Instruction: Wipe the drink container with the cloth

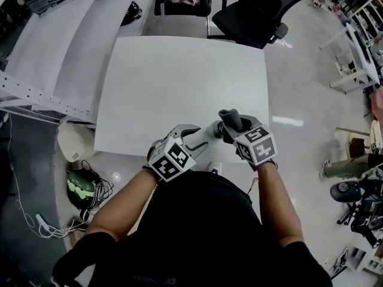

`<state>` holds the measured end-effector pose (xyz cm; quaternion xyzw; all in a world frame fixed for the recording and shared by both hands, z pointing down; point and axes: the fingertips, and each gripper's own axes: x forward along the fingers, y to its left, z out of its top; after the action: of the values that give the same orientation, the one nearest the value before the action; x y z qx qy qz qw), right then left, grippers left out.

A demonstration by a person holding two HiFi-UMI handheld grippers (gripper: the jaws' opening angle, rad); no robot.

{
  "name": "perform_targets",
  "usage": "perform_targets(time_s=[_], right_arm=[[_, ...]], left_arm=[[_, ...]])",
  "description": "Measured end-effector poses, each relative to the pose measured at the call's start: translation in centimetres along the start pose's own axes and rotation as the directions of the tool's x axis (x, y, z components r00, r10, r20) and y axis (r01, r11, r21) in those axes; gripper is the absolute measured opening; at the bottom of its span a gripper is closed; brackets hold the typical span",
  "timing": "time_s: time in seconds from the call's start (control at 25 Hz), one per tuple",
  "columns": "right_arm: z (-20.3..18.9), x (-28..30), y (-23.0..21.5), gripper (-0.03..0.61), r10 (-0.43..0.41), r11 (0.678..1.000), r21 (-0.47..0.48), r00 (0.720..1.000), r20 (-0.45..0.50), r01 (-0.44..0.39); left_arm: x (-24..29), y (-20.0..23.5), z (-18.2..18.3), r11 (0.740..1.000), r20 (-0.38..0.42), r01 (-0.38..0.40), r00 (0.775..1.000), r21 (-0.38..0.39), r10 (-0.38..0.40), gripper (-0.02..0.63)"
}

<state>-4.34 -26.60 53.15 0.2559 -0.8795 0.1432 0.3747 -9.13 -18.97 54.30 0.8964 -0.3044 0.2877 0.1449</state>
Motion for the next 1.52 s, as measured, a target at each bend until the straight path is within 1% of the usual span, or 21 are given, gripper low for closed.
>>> perform_targets(time_s=[0.12, 0.36, 0.52, 0.64, 0.72, 0.88, 1.0, 1.16, 1.24, 1.32, 1.44, 1.52], right_arm=[[-0.5, -0.3, -0.4, 0.112, -0.011, 0.999, 0.042, 1.000, 0.010, 0.010], [-1.8, -0.7, -0.8, 0.111, -0.021, 0.995, 0.098, 1.000, 0.023, 0.019], [-2.9, -1.0, -1.2, 0.112, -0.025, 0.991, 0.129, 0.999, 0.031, 0.020], [-3.7, -1.3, -1.7, 0.110, -0.036, 0.988, 0.151, 0.998, 0.042, 0.029], [-4.2, -1.8, -2.1, 0.111, -0.045, 0.985, 0.169, 0.998, 0.054, 0.035], [-4.9, -3.7, -2.8, 0.111, -0.053, 0.971, 0.237, 0.990, 0.128, 0.022], [-5.2, -5.3, -3.4, 0.111, -0.067, 0.956, 0.292, 0.980, 0.189, 0.009], [-5.7, -6.5, -4.1, 0.112, -0.098, 0.938, 0.346, 0.969, 0.227, 0.014], [-5.9, -6.8, -4.1, 0.111, -0.101, 0.935, 0.356, 0.967, 0.235, 0.011], [-6.3, -6.9, -4.0, 0.112, -0.101, 0.934, 0.358, 0.967, 0.236, 0.010], [-6.7, -7.2, -3.9, 0.112, -0.099, 0.932, 0.363, 0.967, 0.234, 0.008], [-6.7, -7.3, -3.8, 0.110, -0.098, 0.933, 0.361, 0.967, 0.234, 0.008]], left_arm=[[0.1, 0.2, 0.5, 1.000, 0.003, 0.006, 1.000, 0.026, -0.006, 0.196], [0.6, 0.5, 1.5, 0.999, 0.006, 0.013, 1.000, 0.049, -0.013, 0.196], [1.8, 0.8, 1.9, 0.997, -0.020, 0.026, 1.000, 0.073, -0.024, 0.196], [3.2, 1.1, 1.5, 0.996, -0.062, 0.044, 0.997, 0.083, -0.039, 0.222], [4.2, 1.3, 1.7, 0.994, -0.065, 0.057, 0.997, 0.092, -0.051, 0.234], [6.0, 1.3, 1.2, 0.989, -0.094, 0.106, 0.991, 0.107, -0.096, 0.262], [6.9, 0.6, 1.0, 0.980, -0.115, 0.139, 0.986, 0.142, -0.123, 0.273], [8.0, 0.2, 0.7, 0.970, -0.154, 0.130, 0.983, 0.203, -0.100, 0.273], [8.6, 0.1, 0.9, 0.966, -0.147, 0.129, 0.984, 0.222, -0.098, 0.273], [9.1, -0.2, 1.3, 0.965, -0.136, 0.138, 0.985, 0.223, -0.110, 0.273], [9.8, -0.3, 1.8, 0.962, -0.146, 0.140, 0.983, 0.236, -0.108, 0.273], [10.0, -0.4, 1.9, 0.962, -0.147, 0.146, 0.983, 0.230, -0.114, 0.273]])
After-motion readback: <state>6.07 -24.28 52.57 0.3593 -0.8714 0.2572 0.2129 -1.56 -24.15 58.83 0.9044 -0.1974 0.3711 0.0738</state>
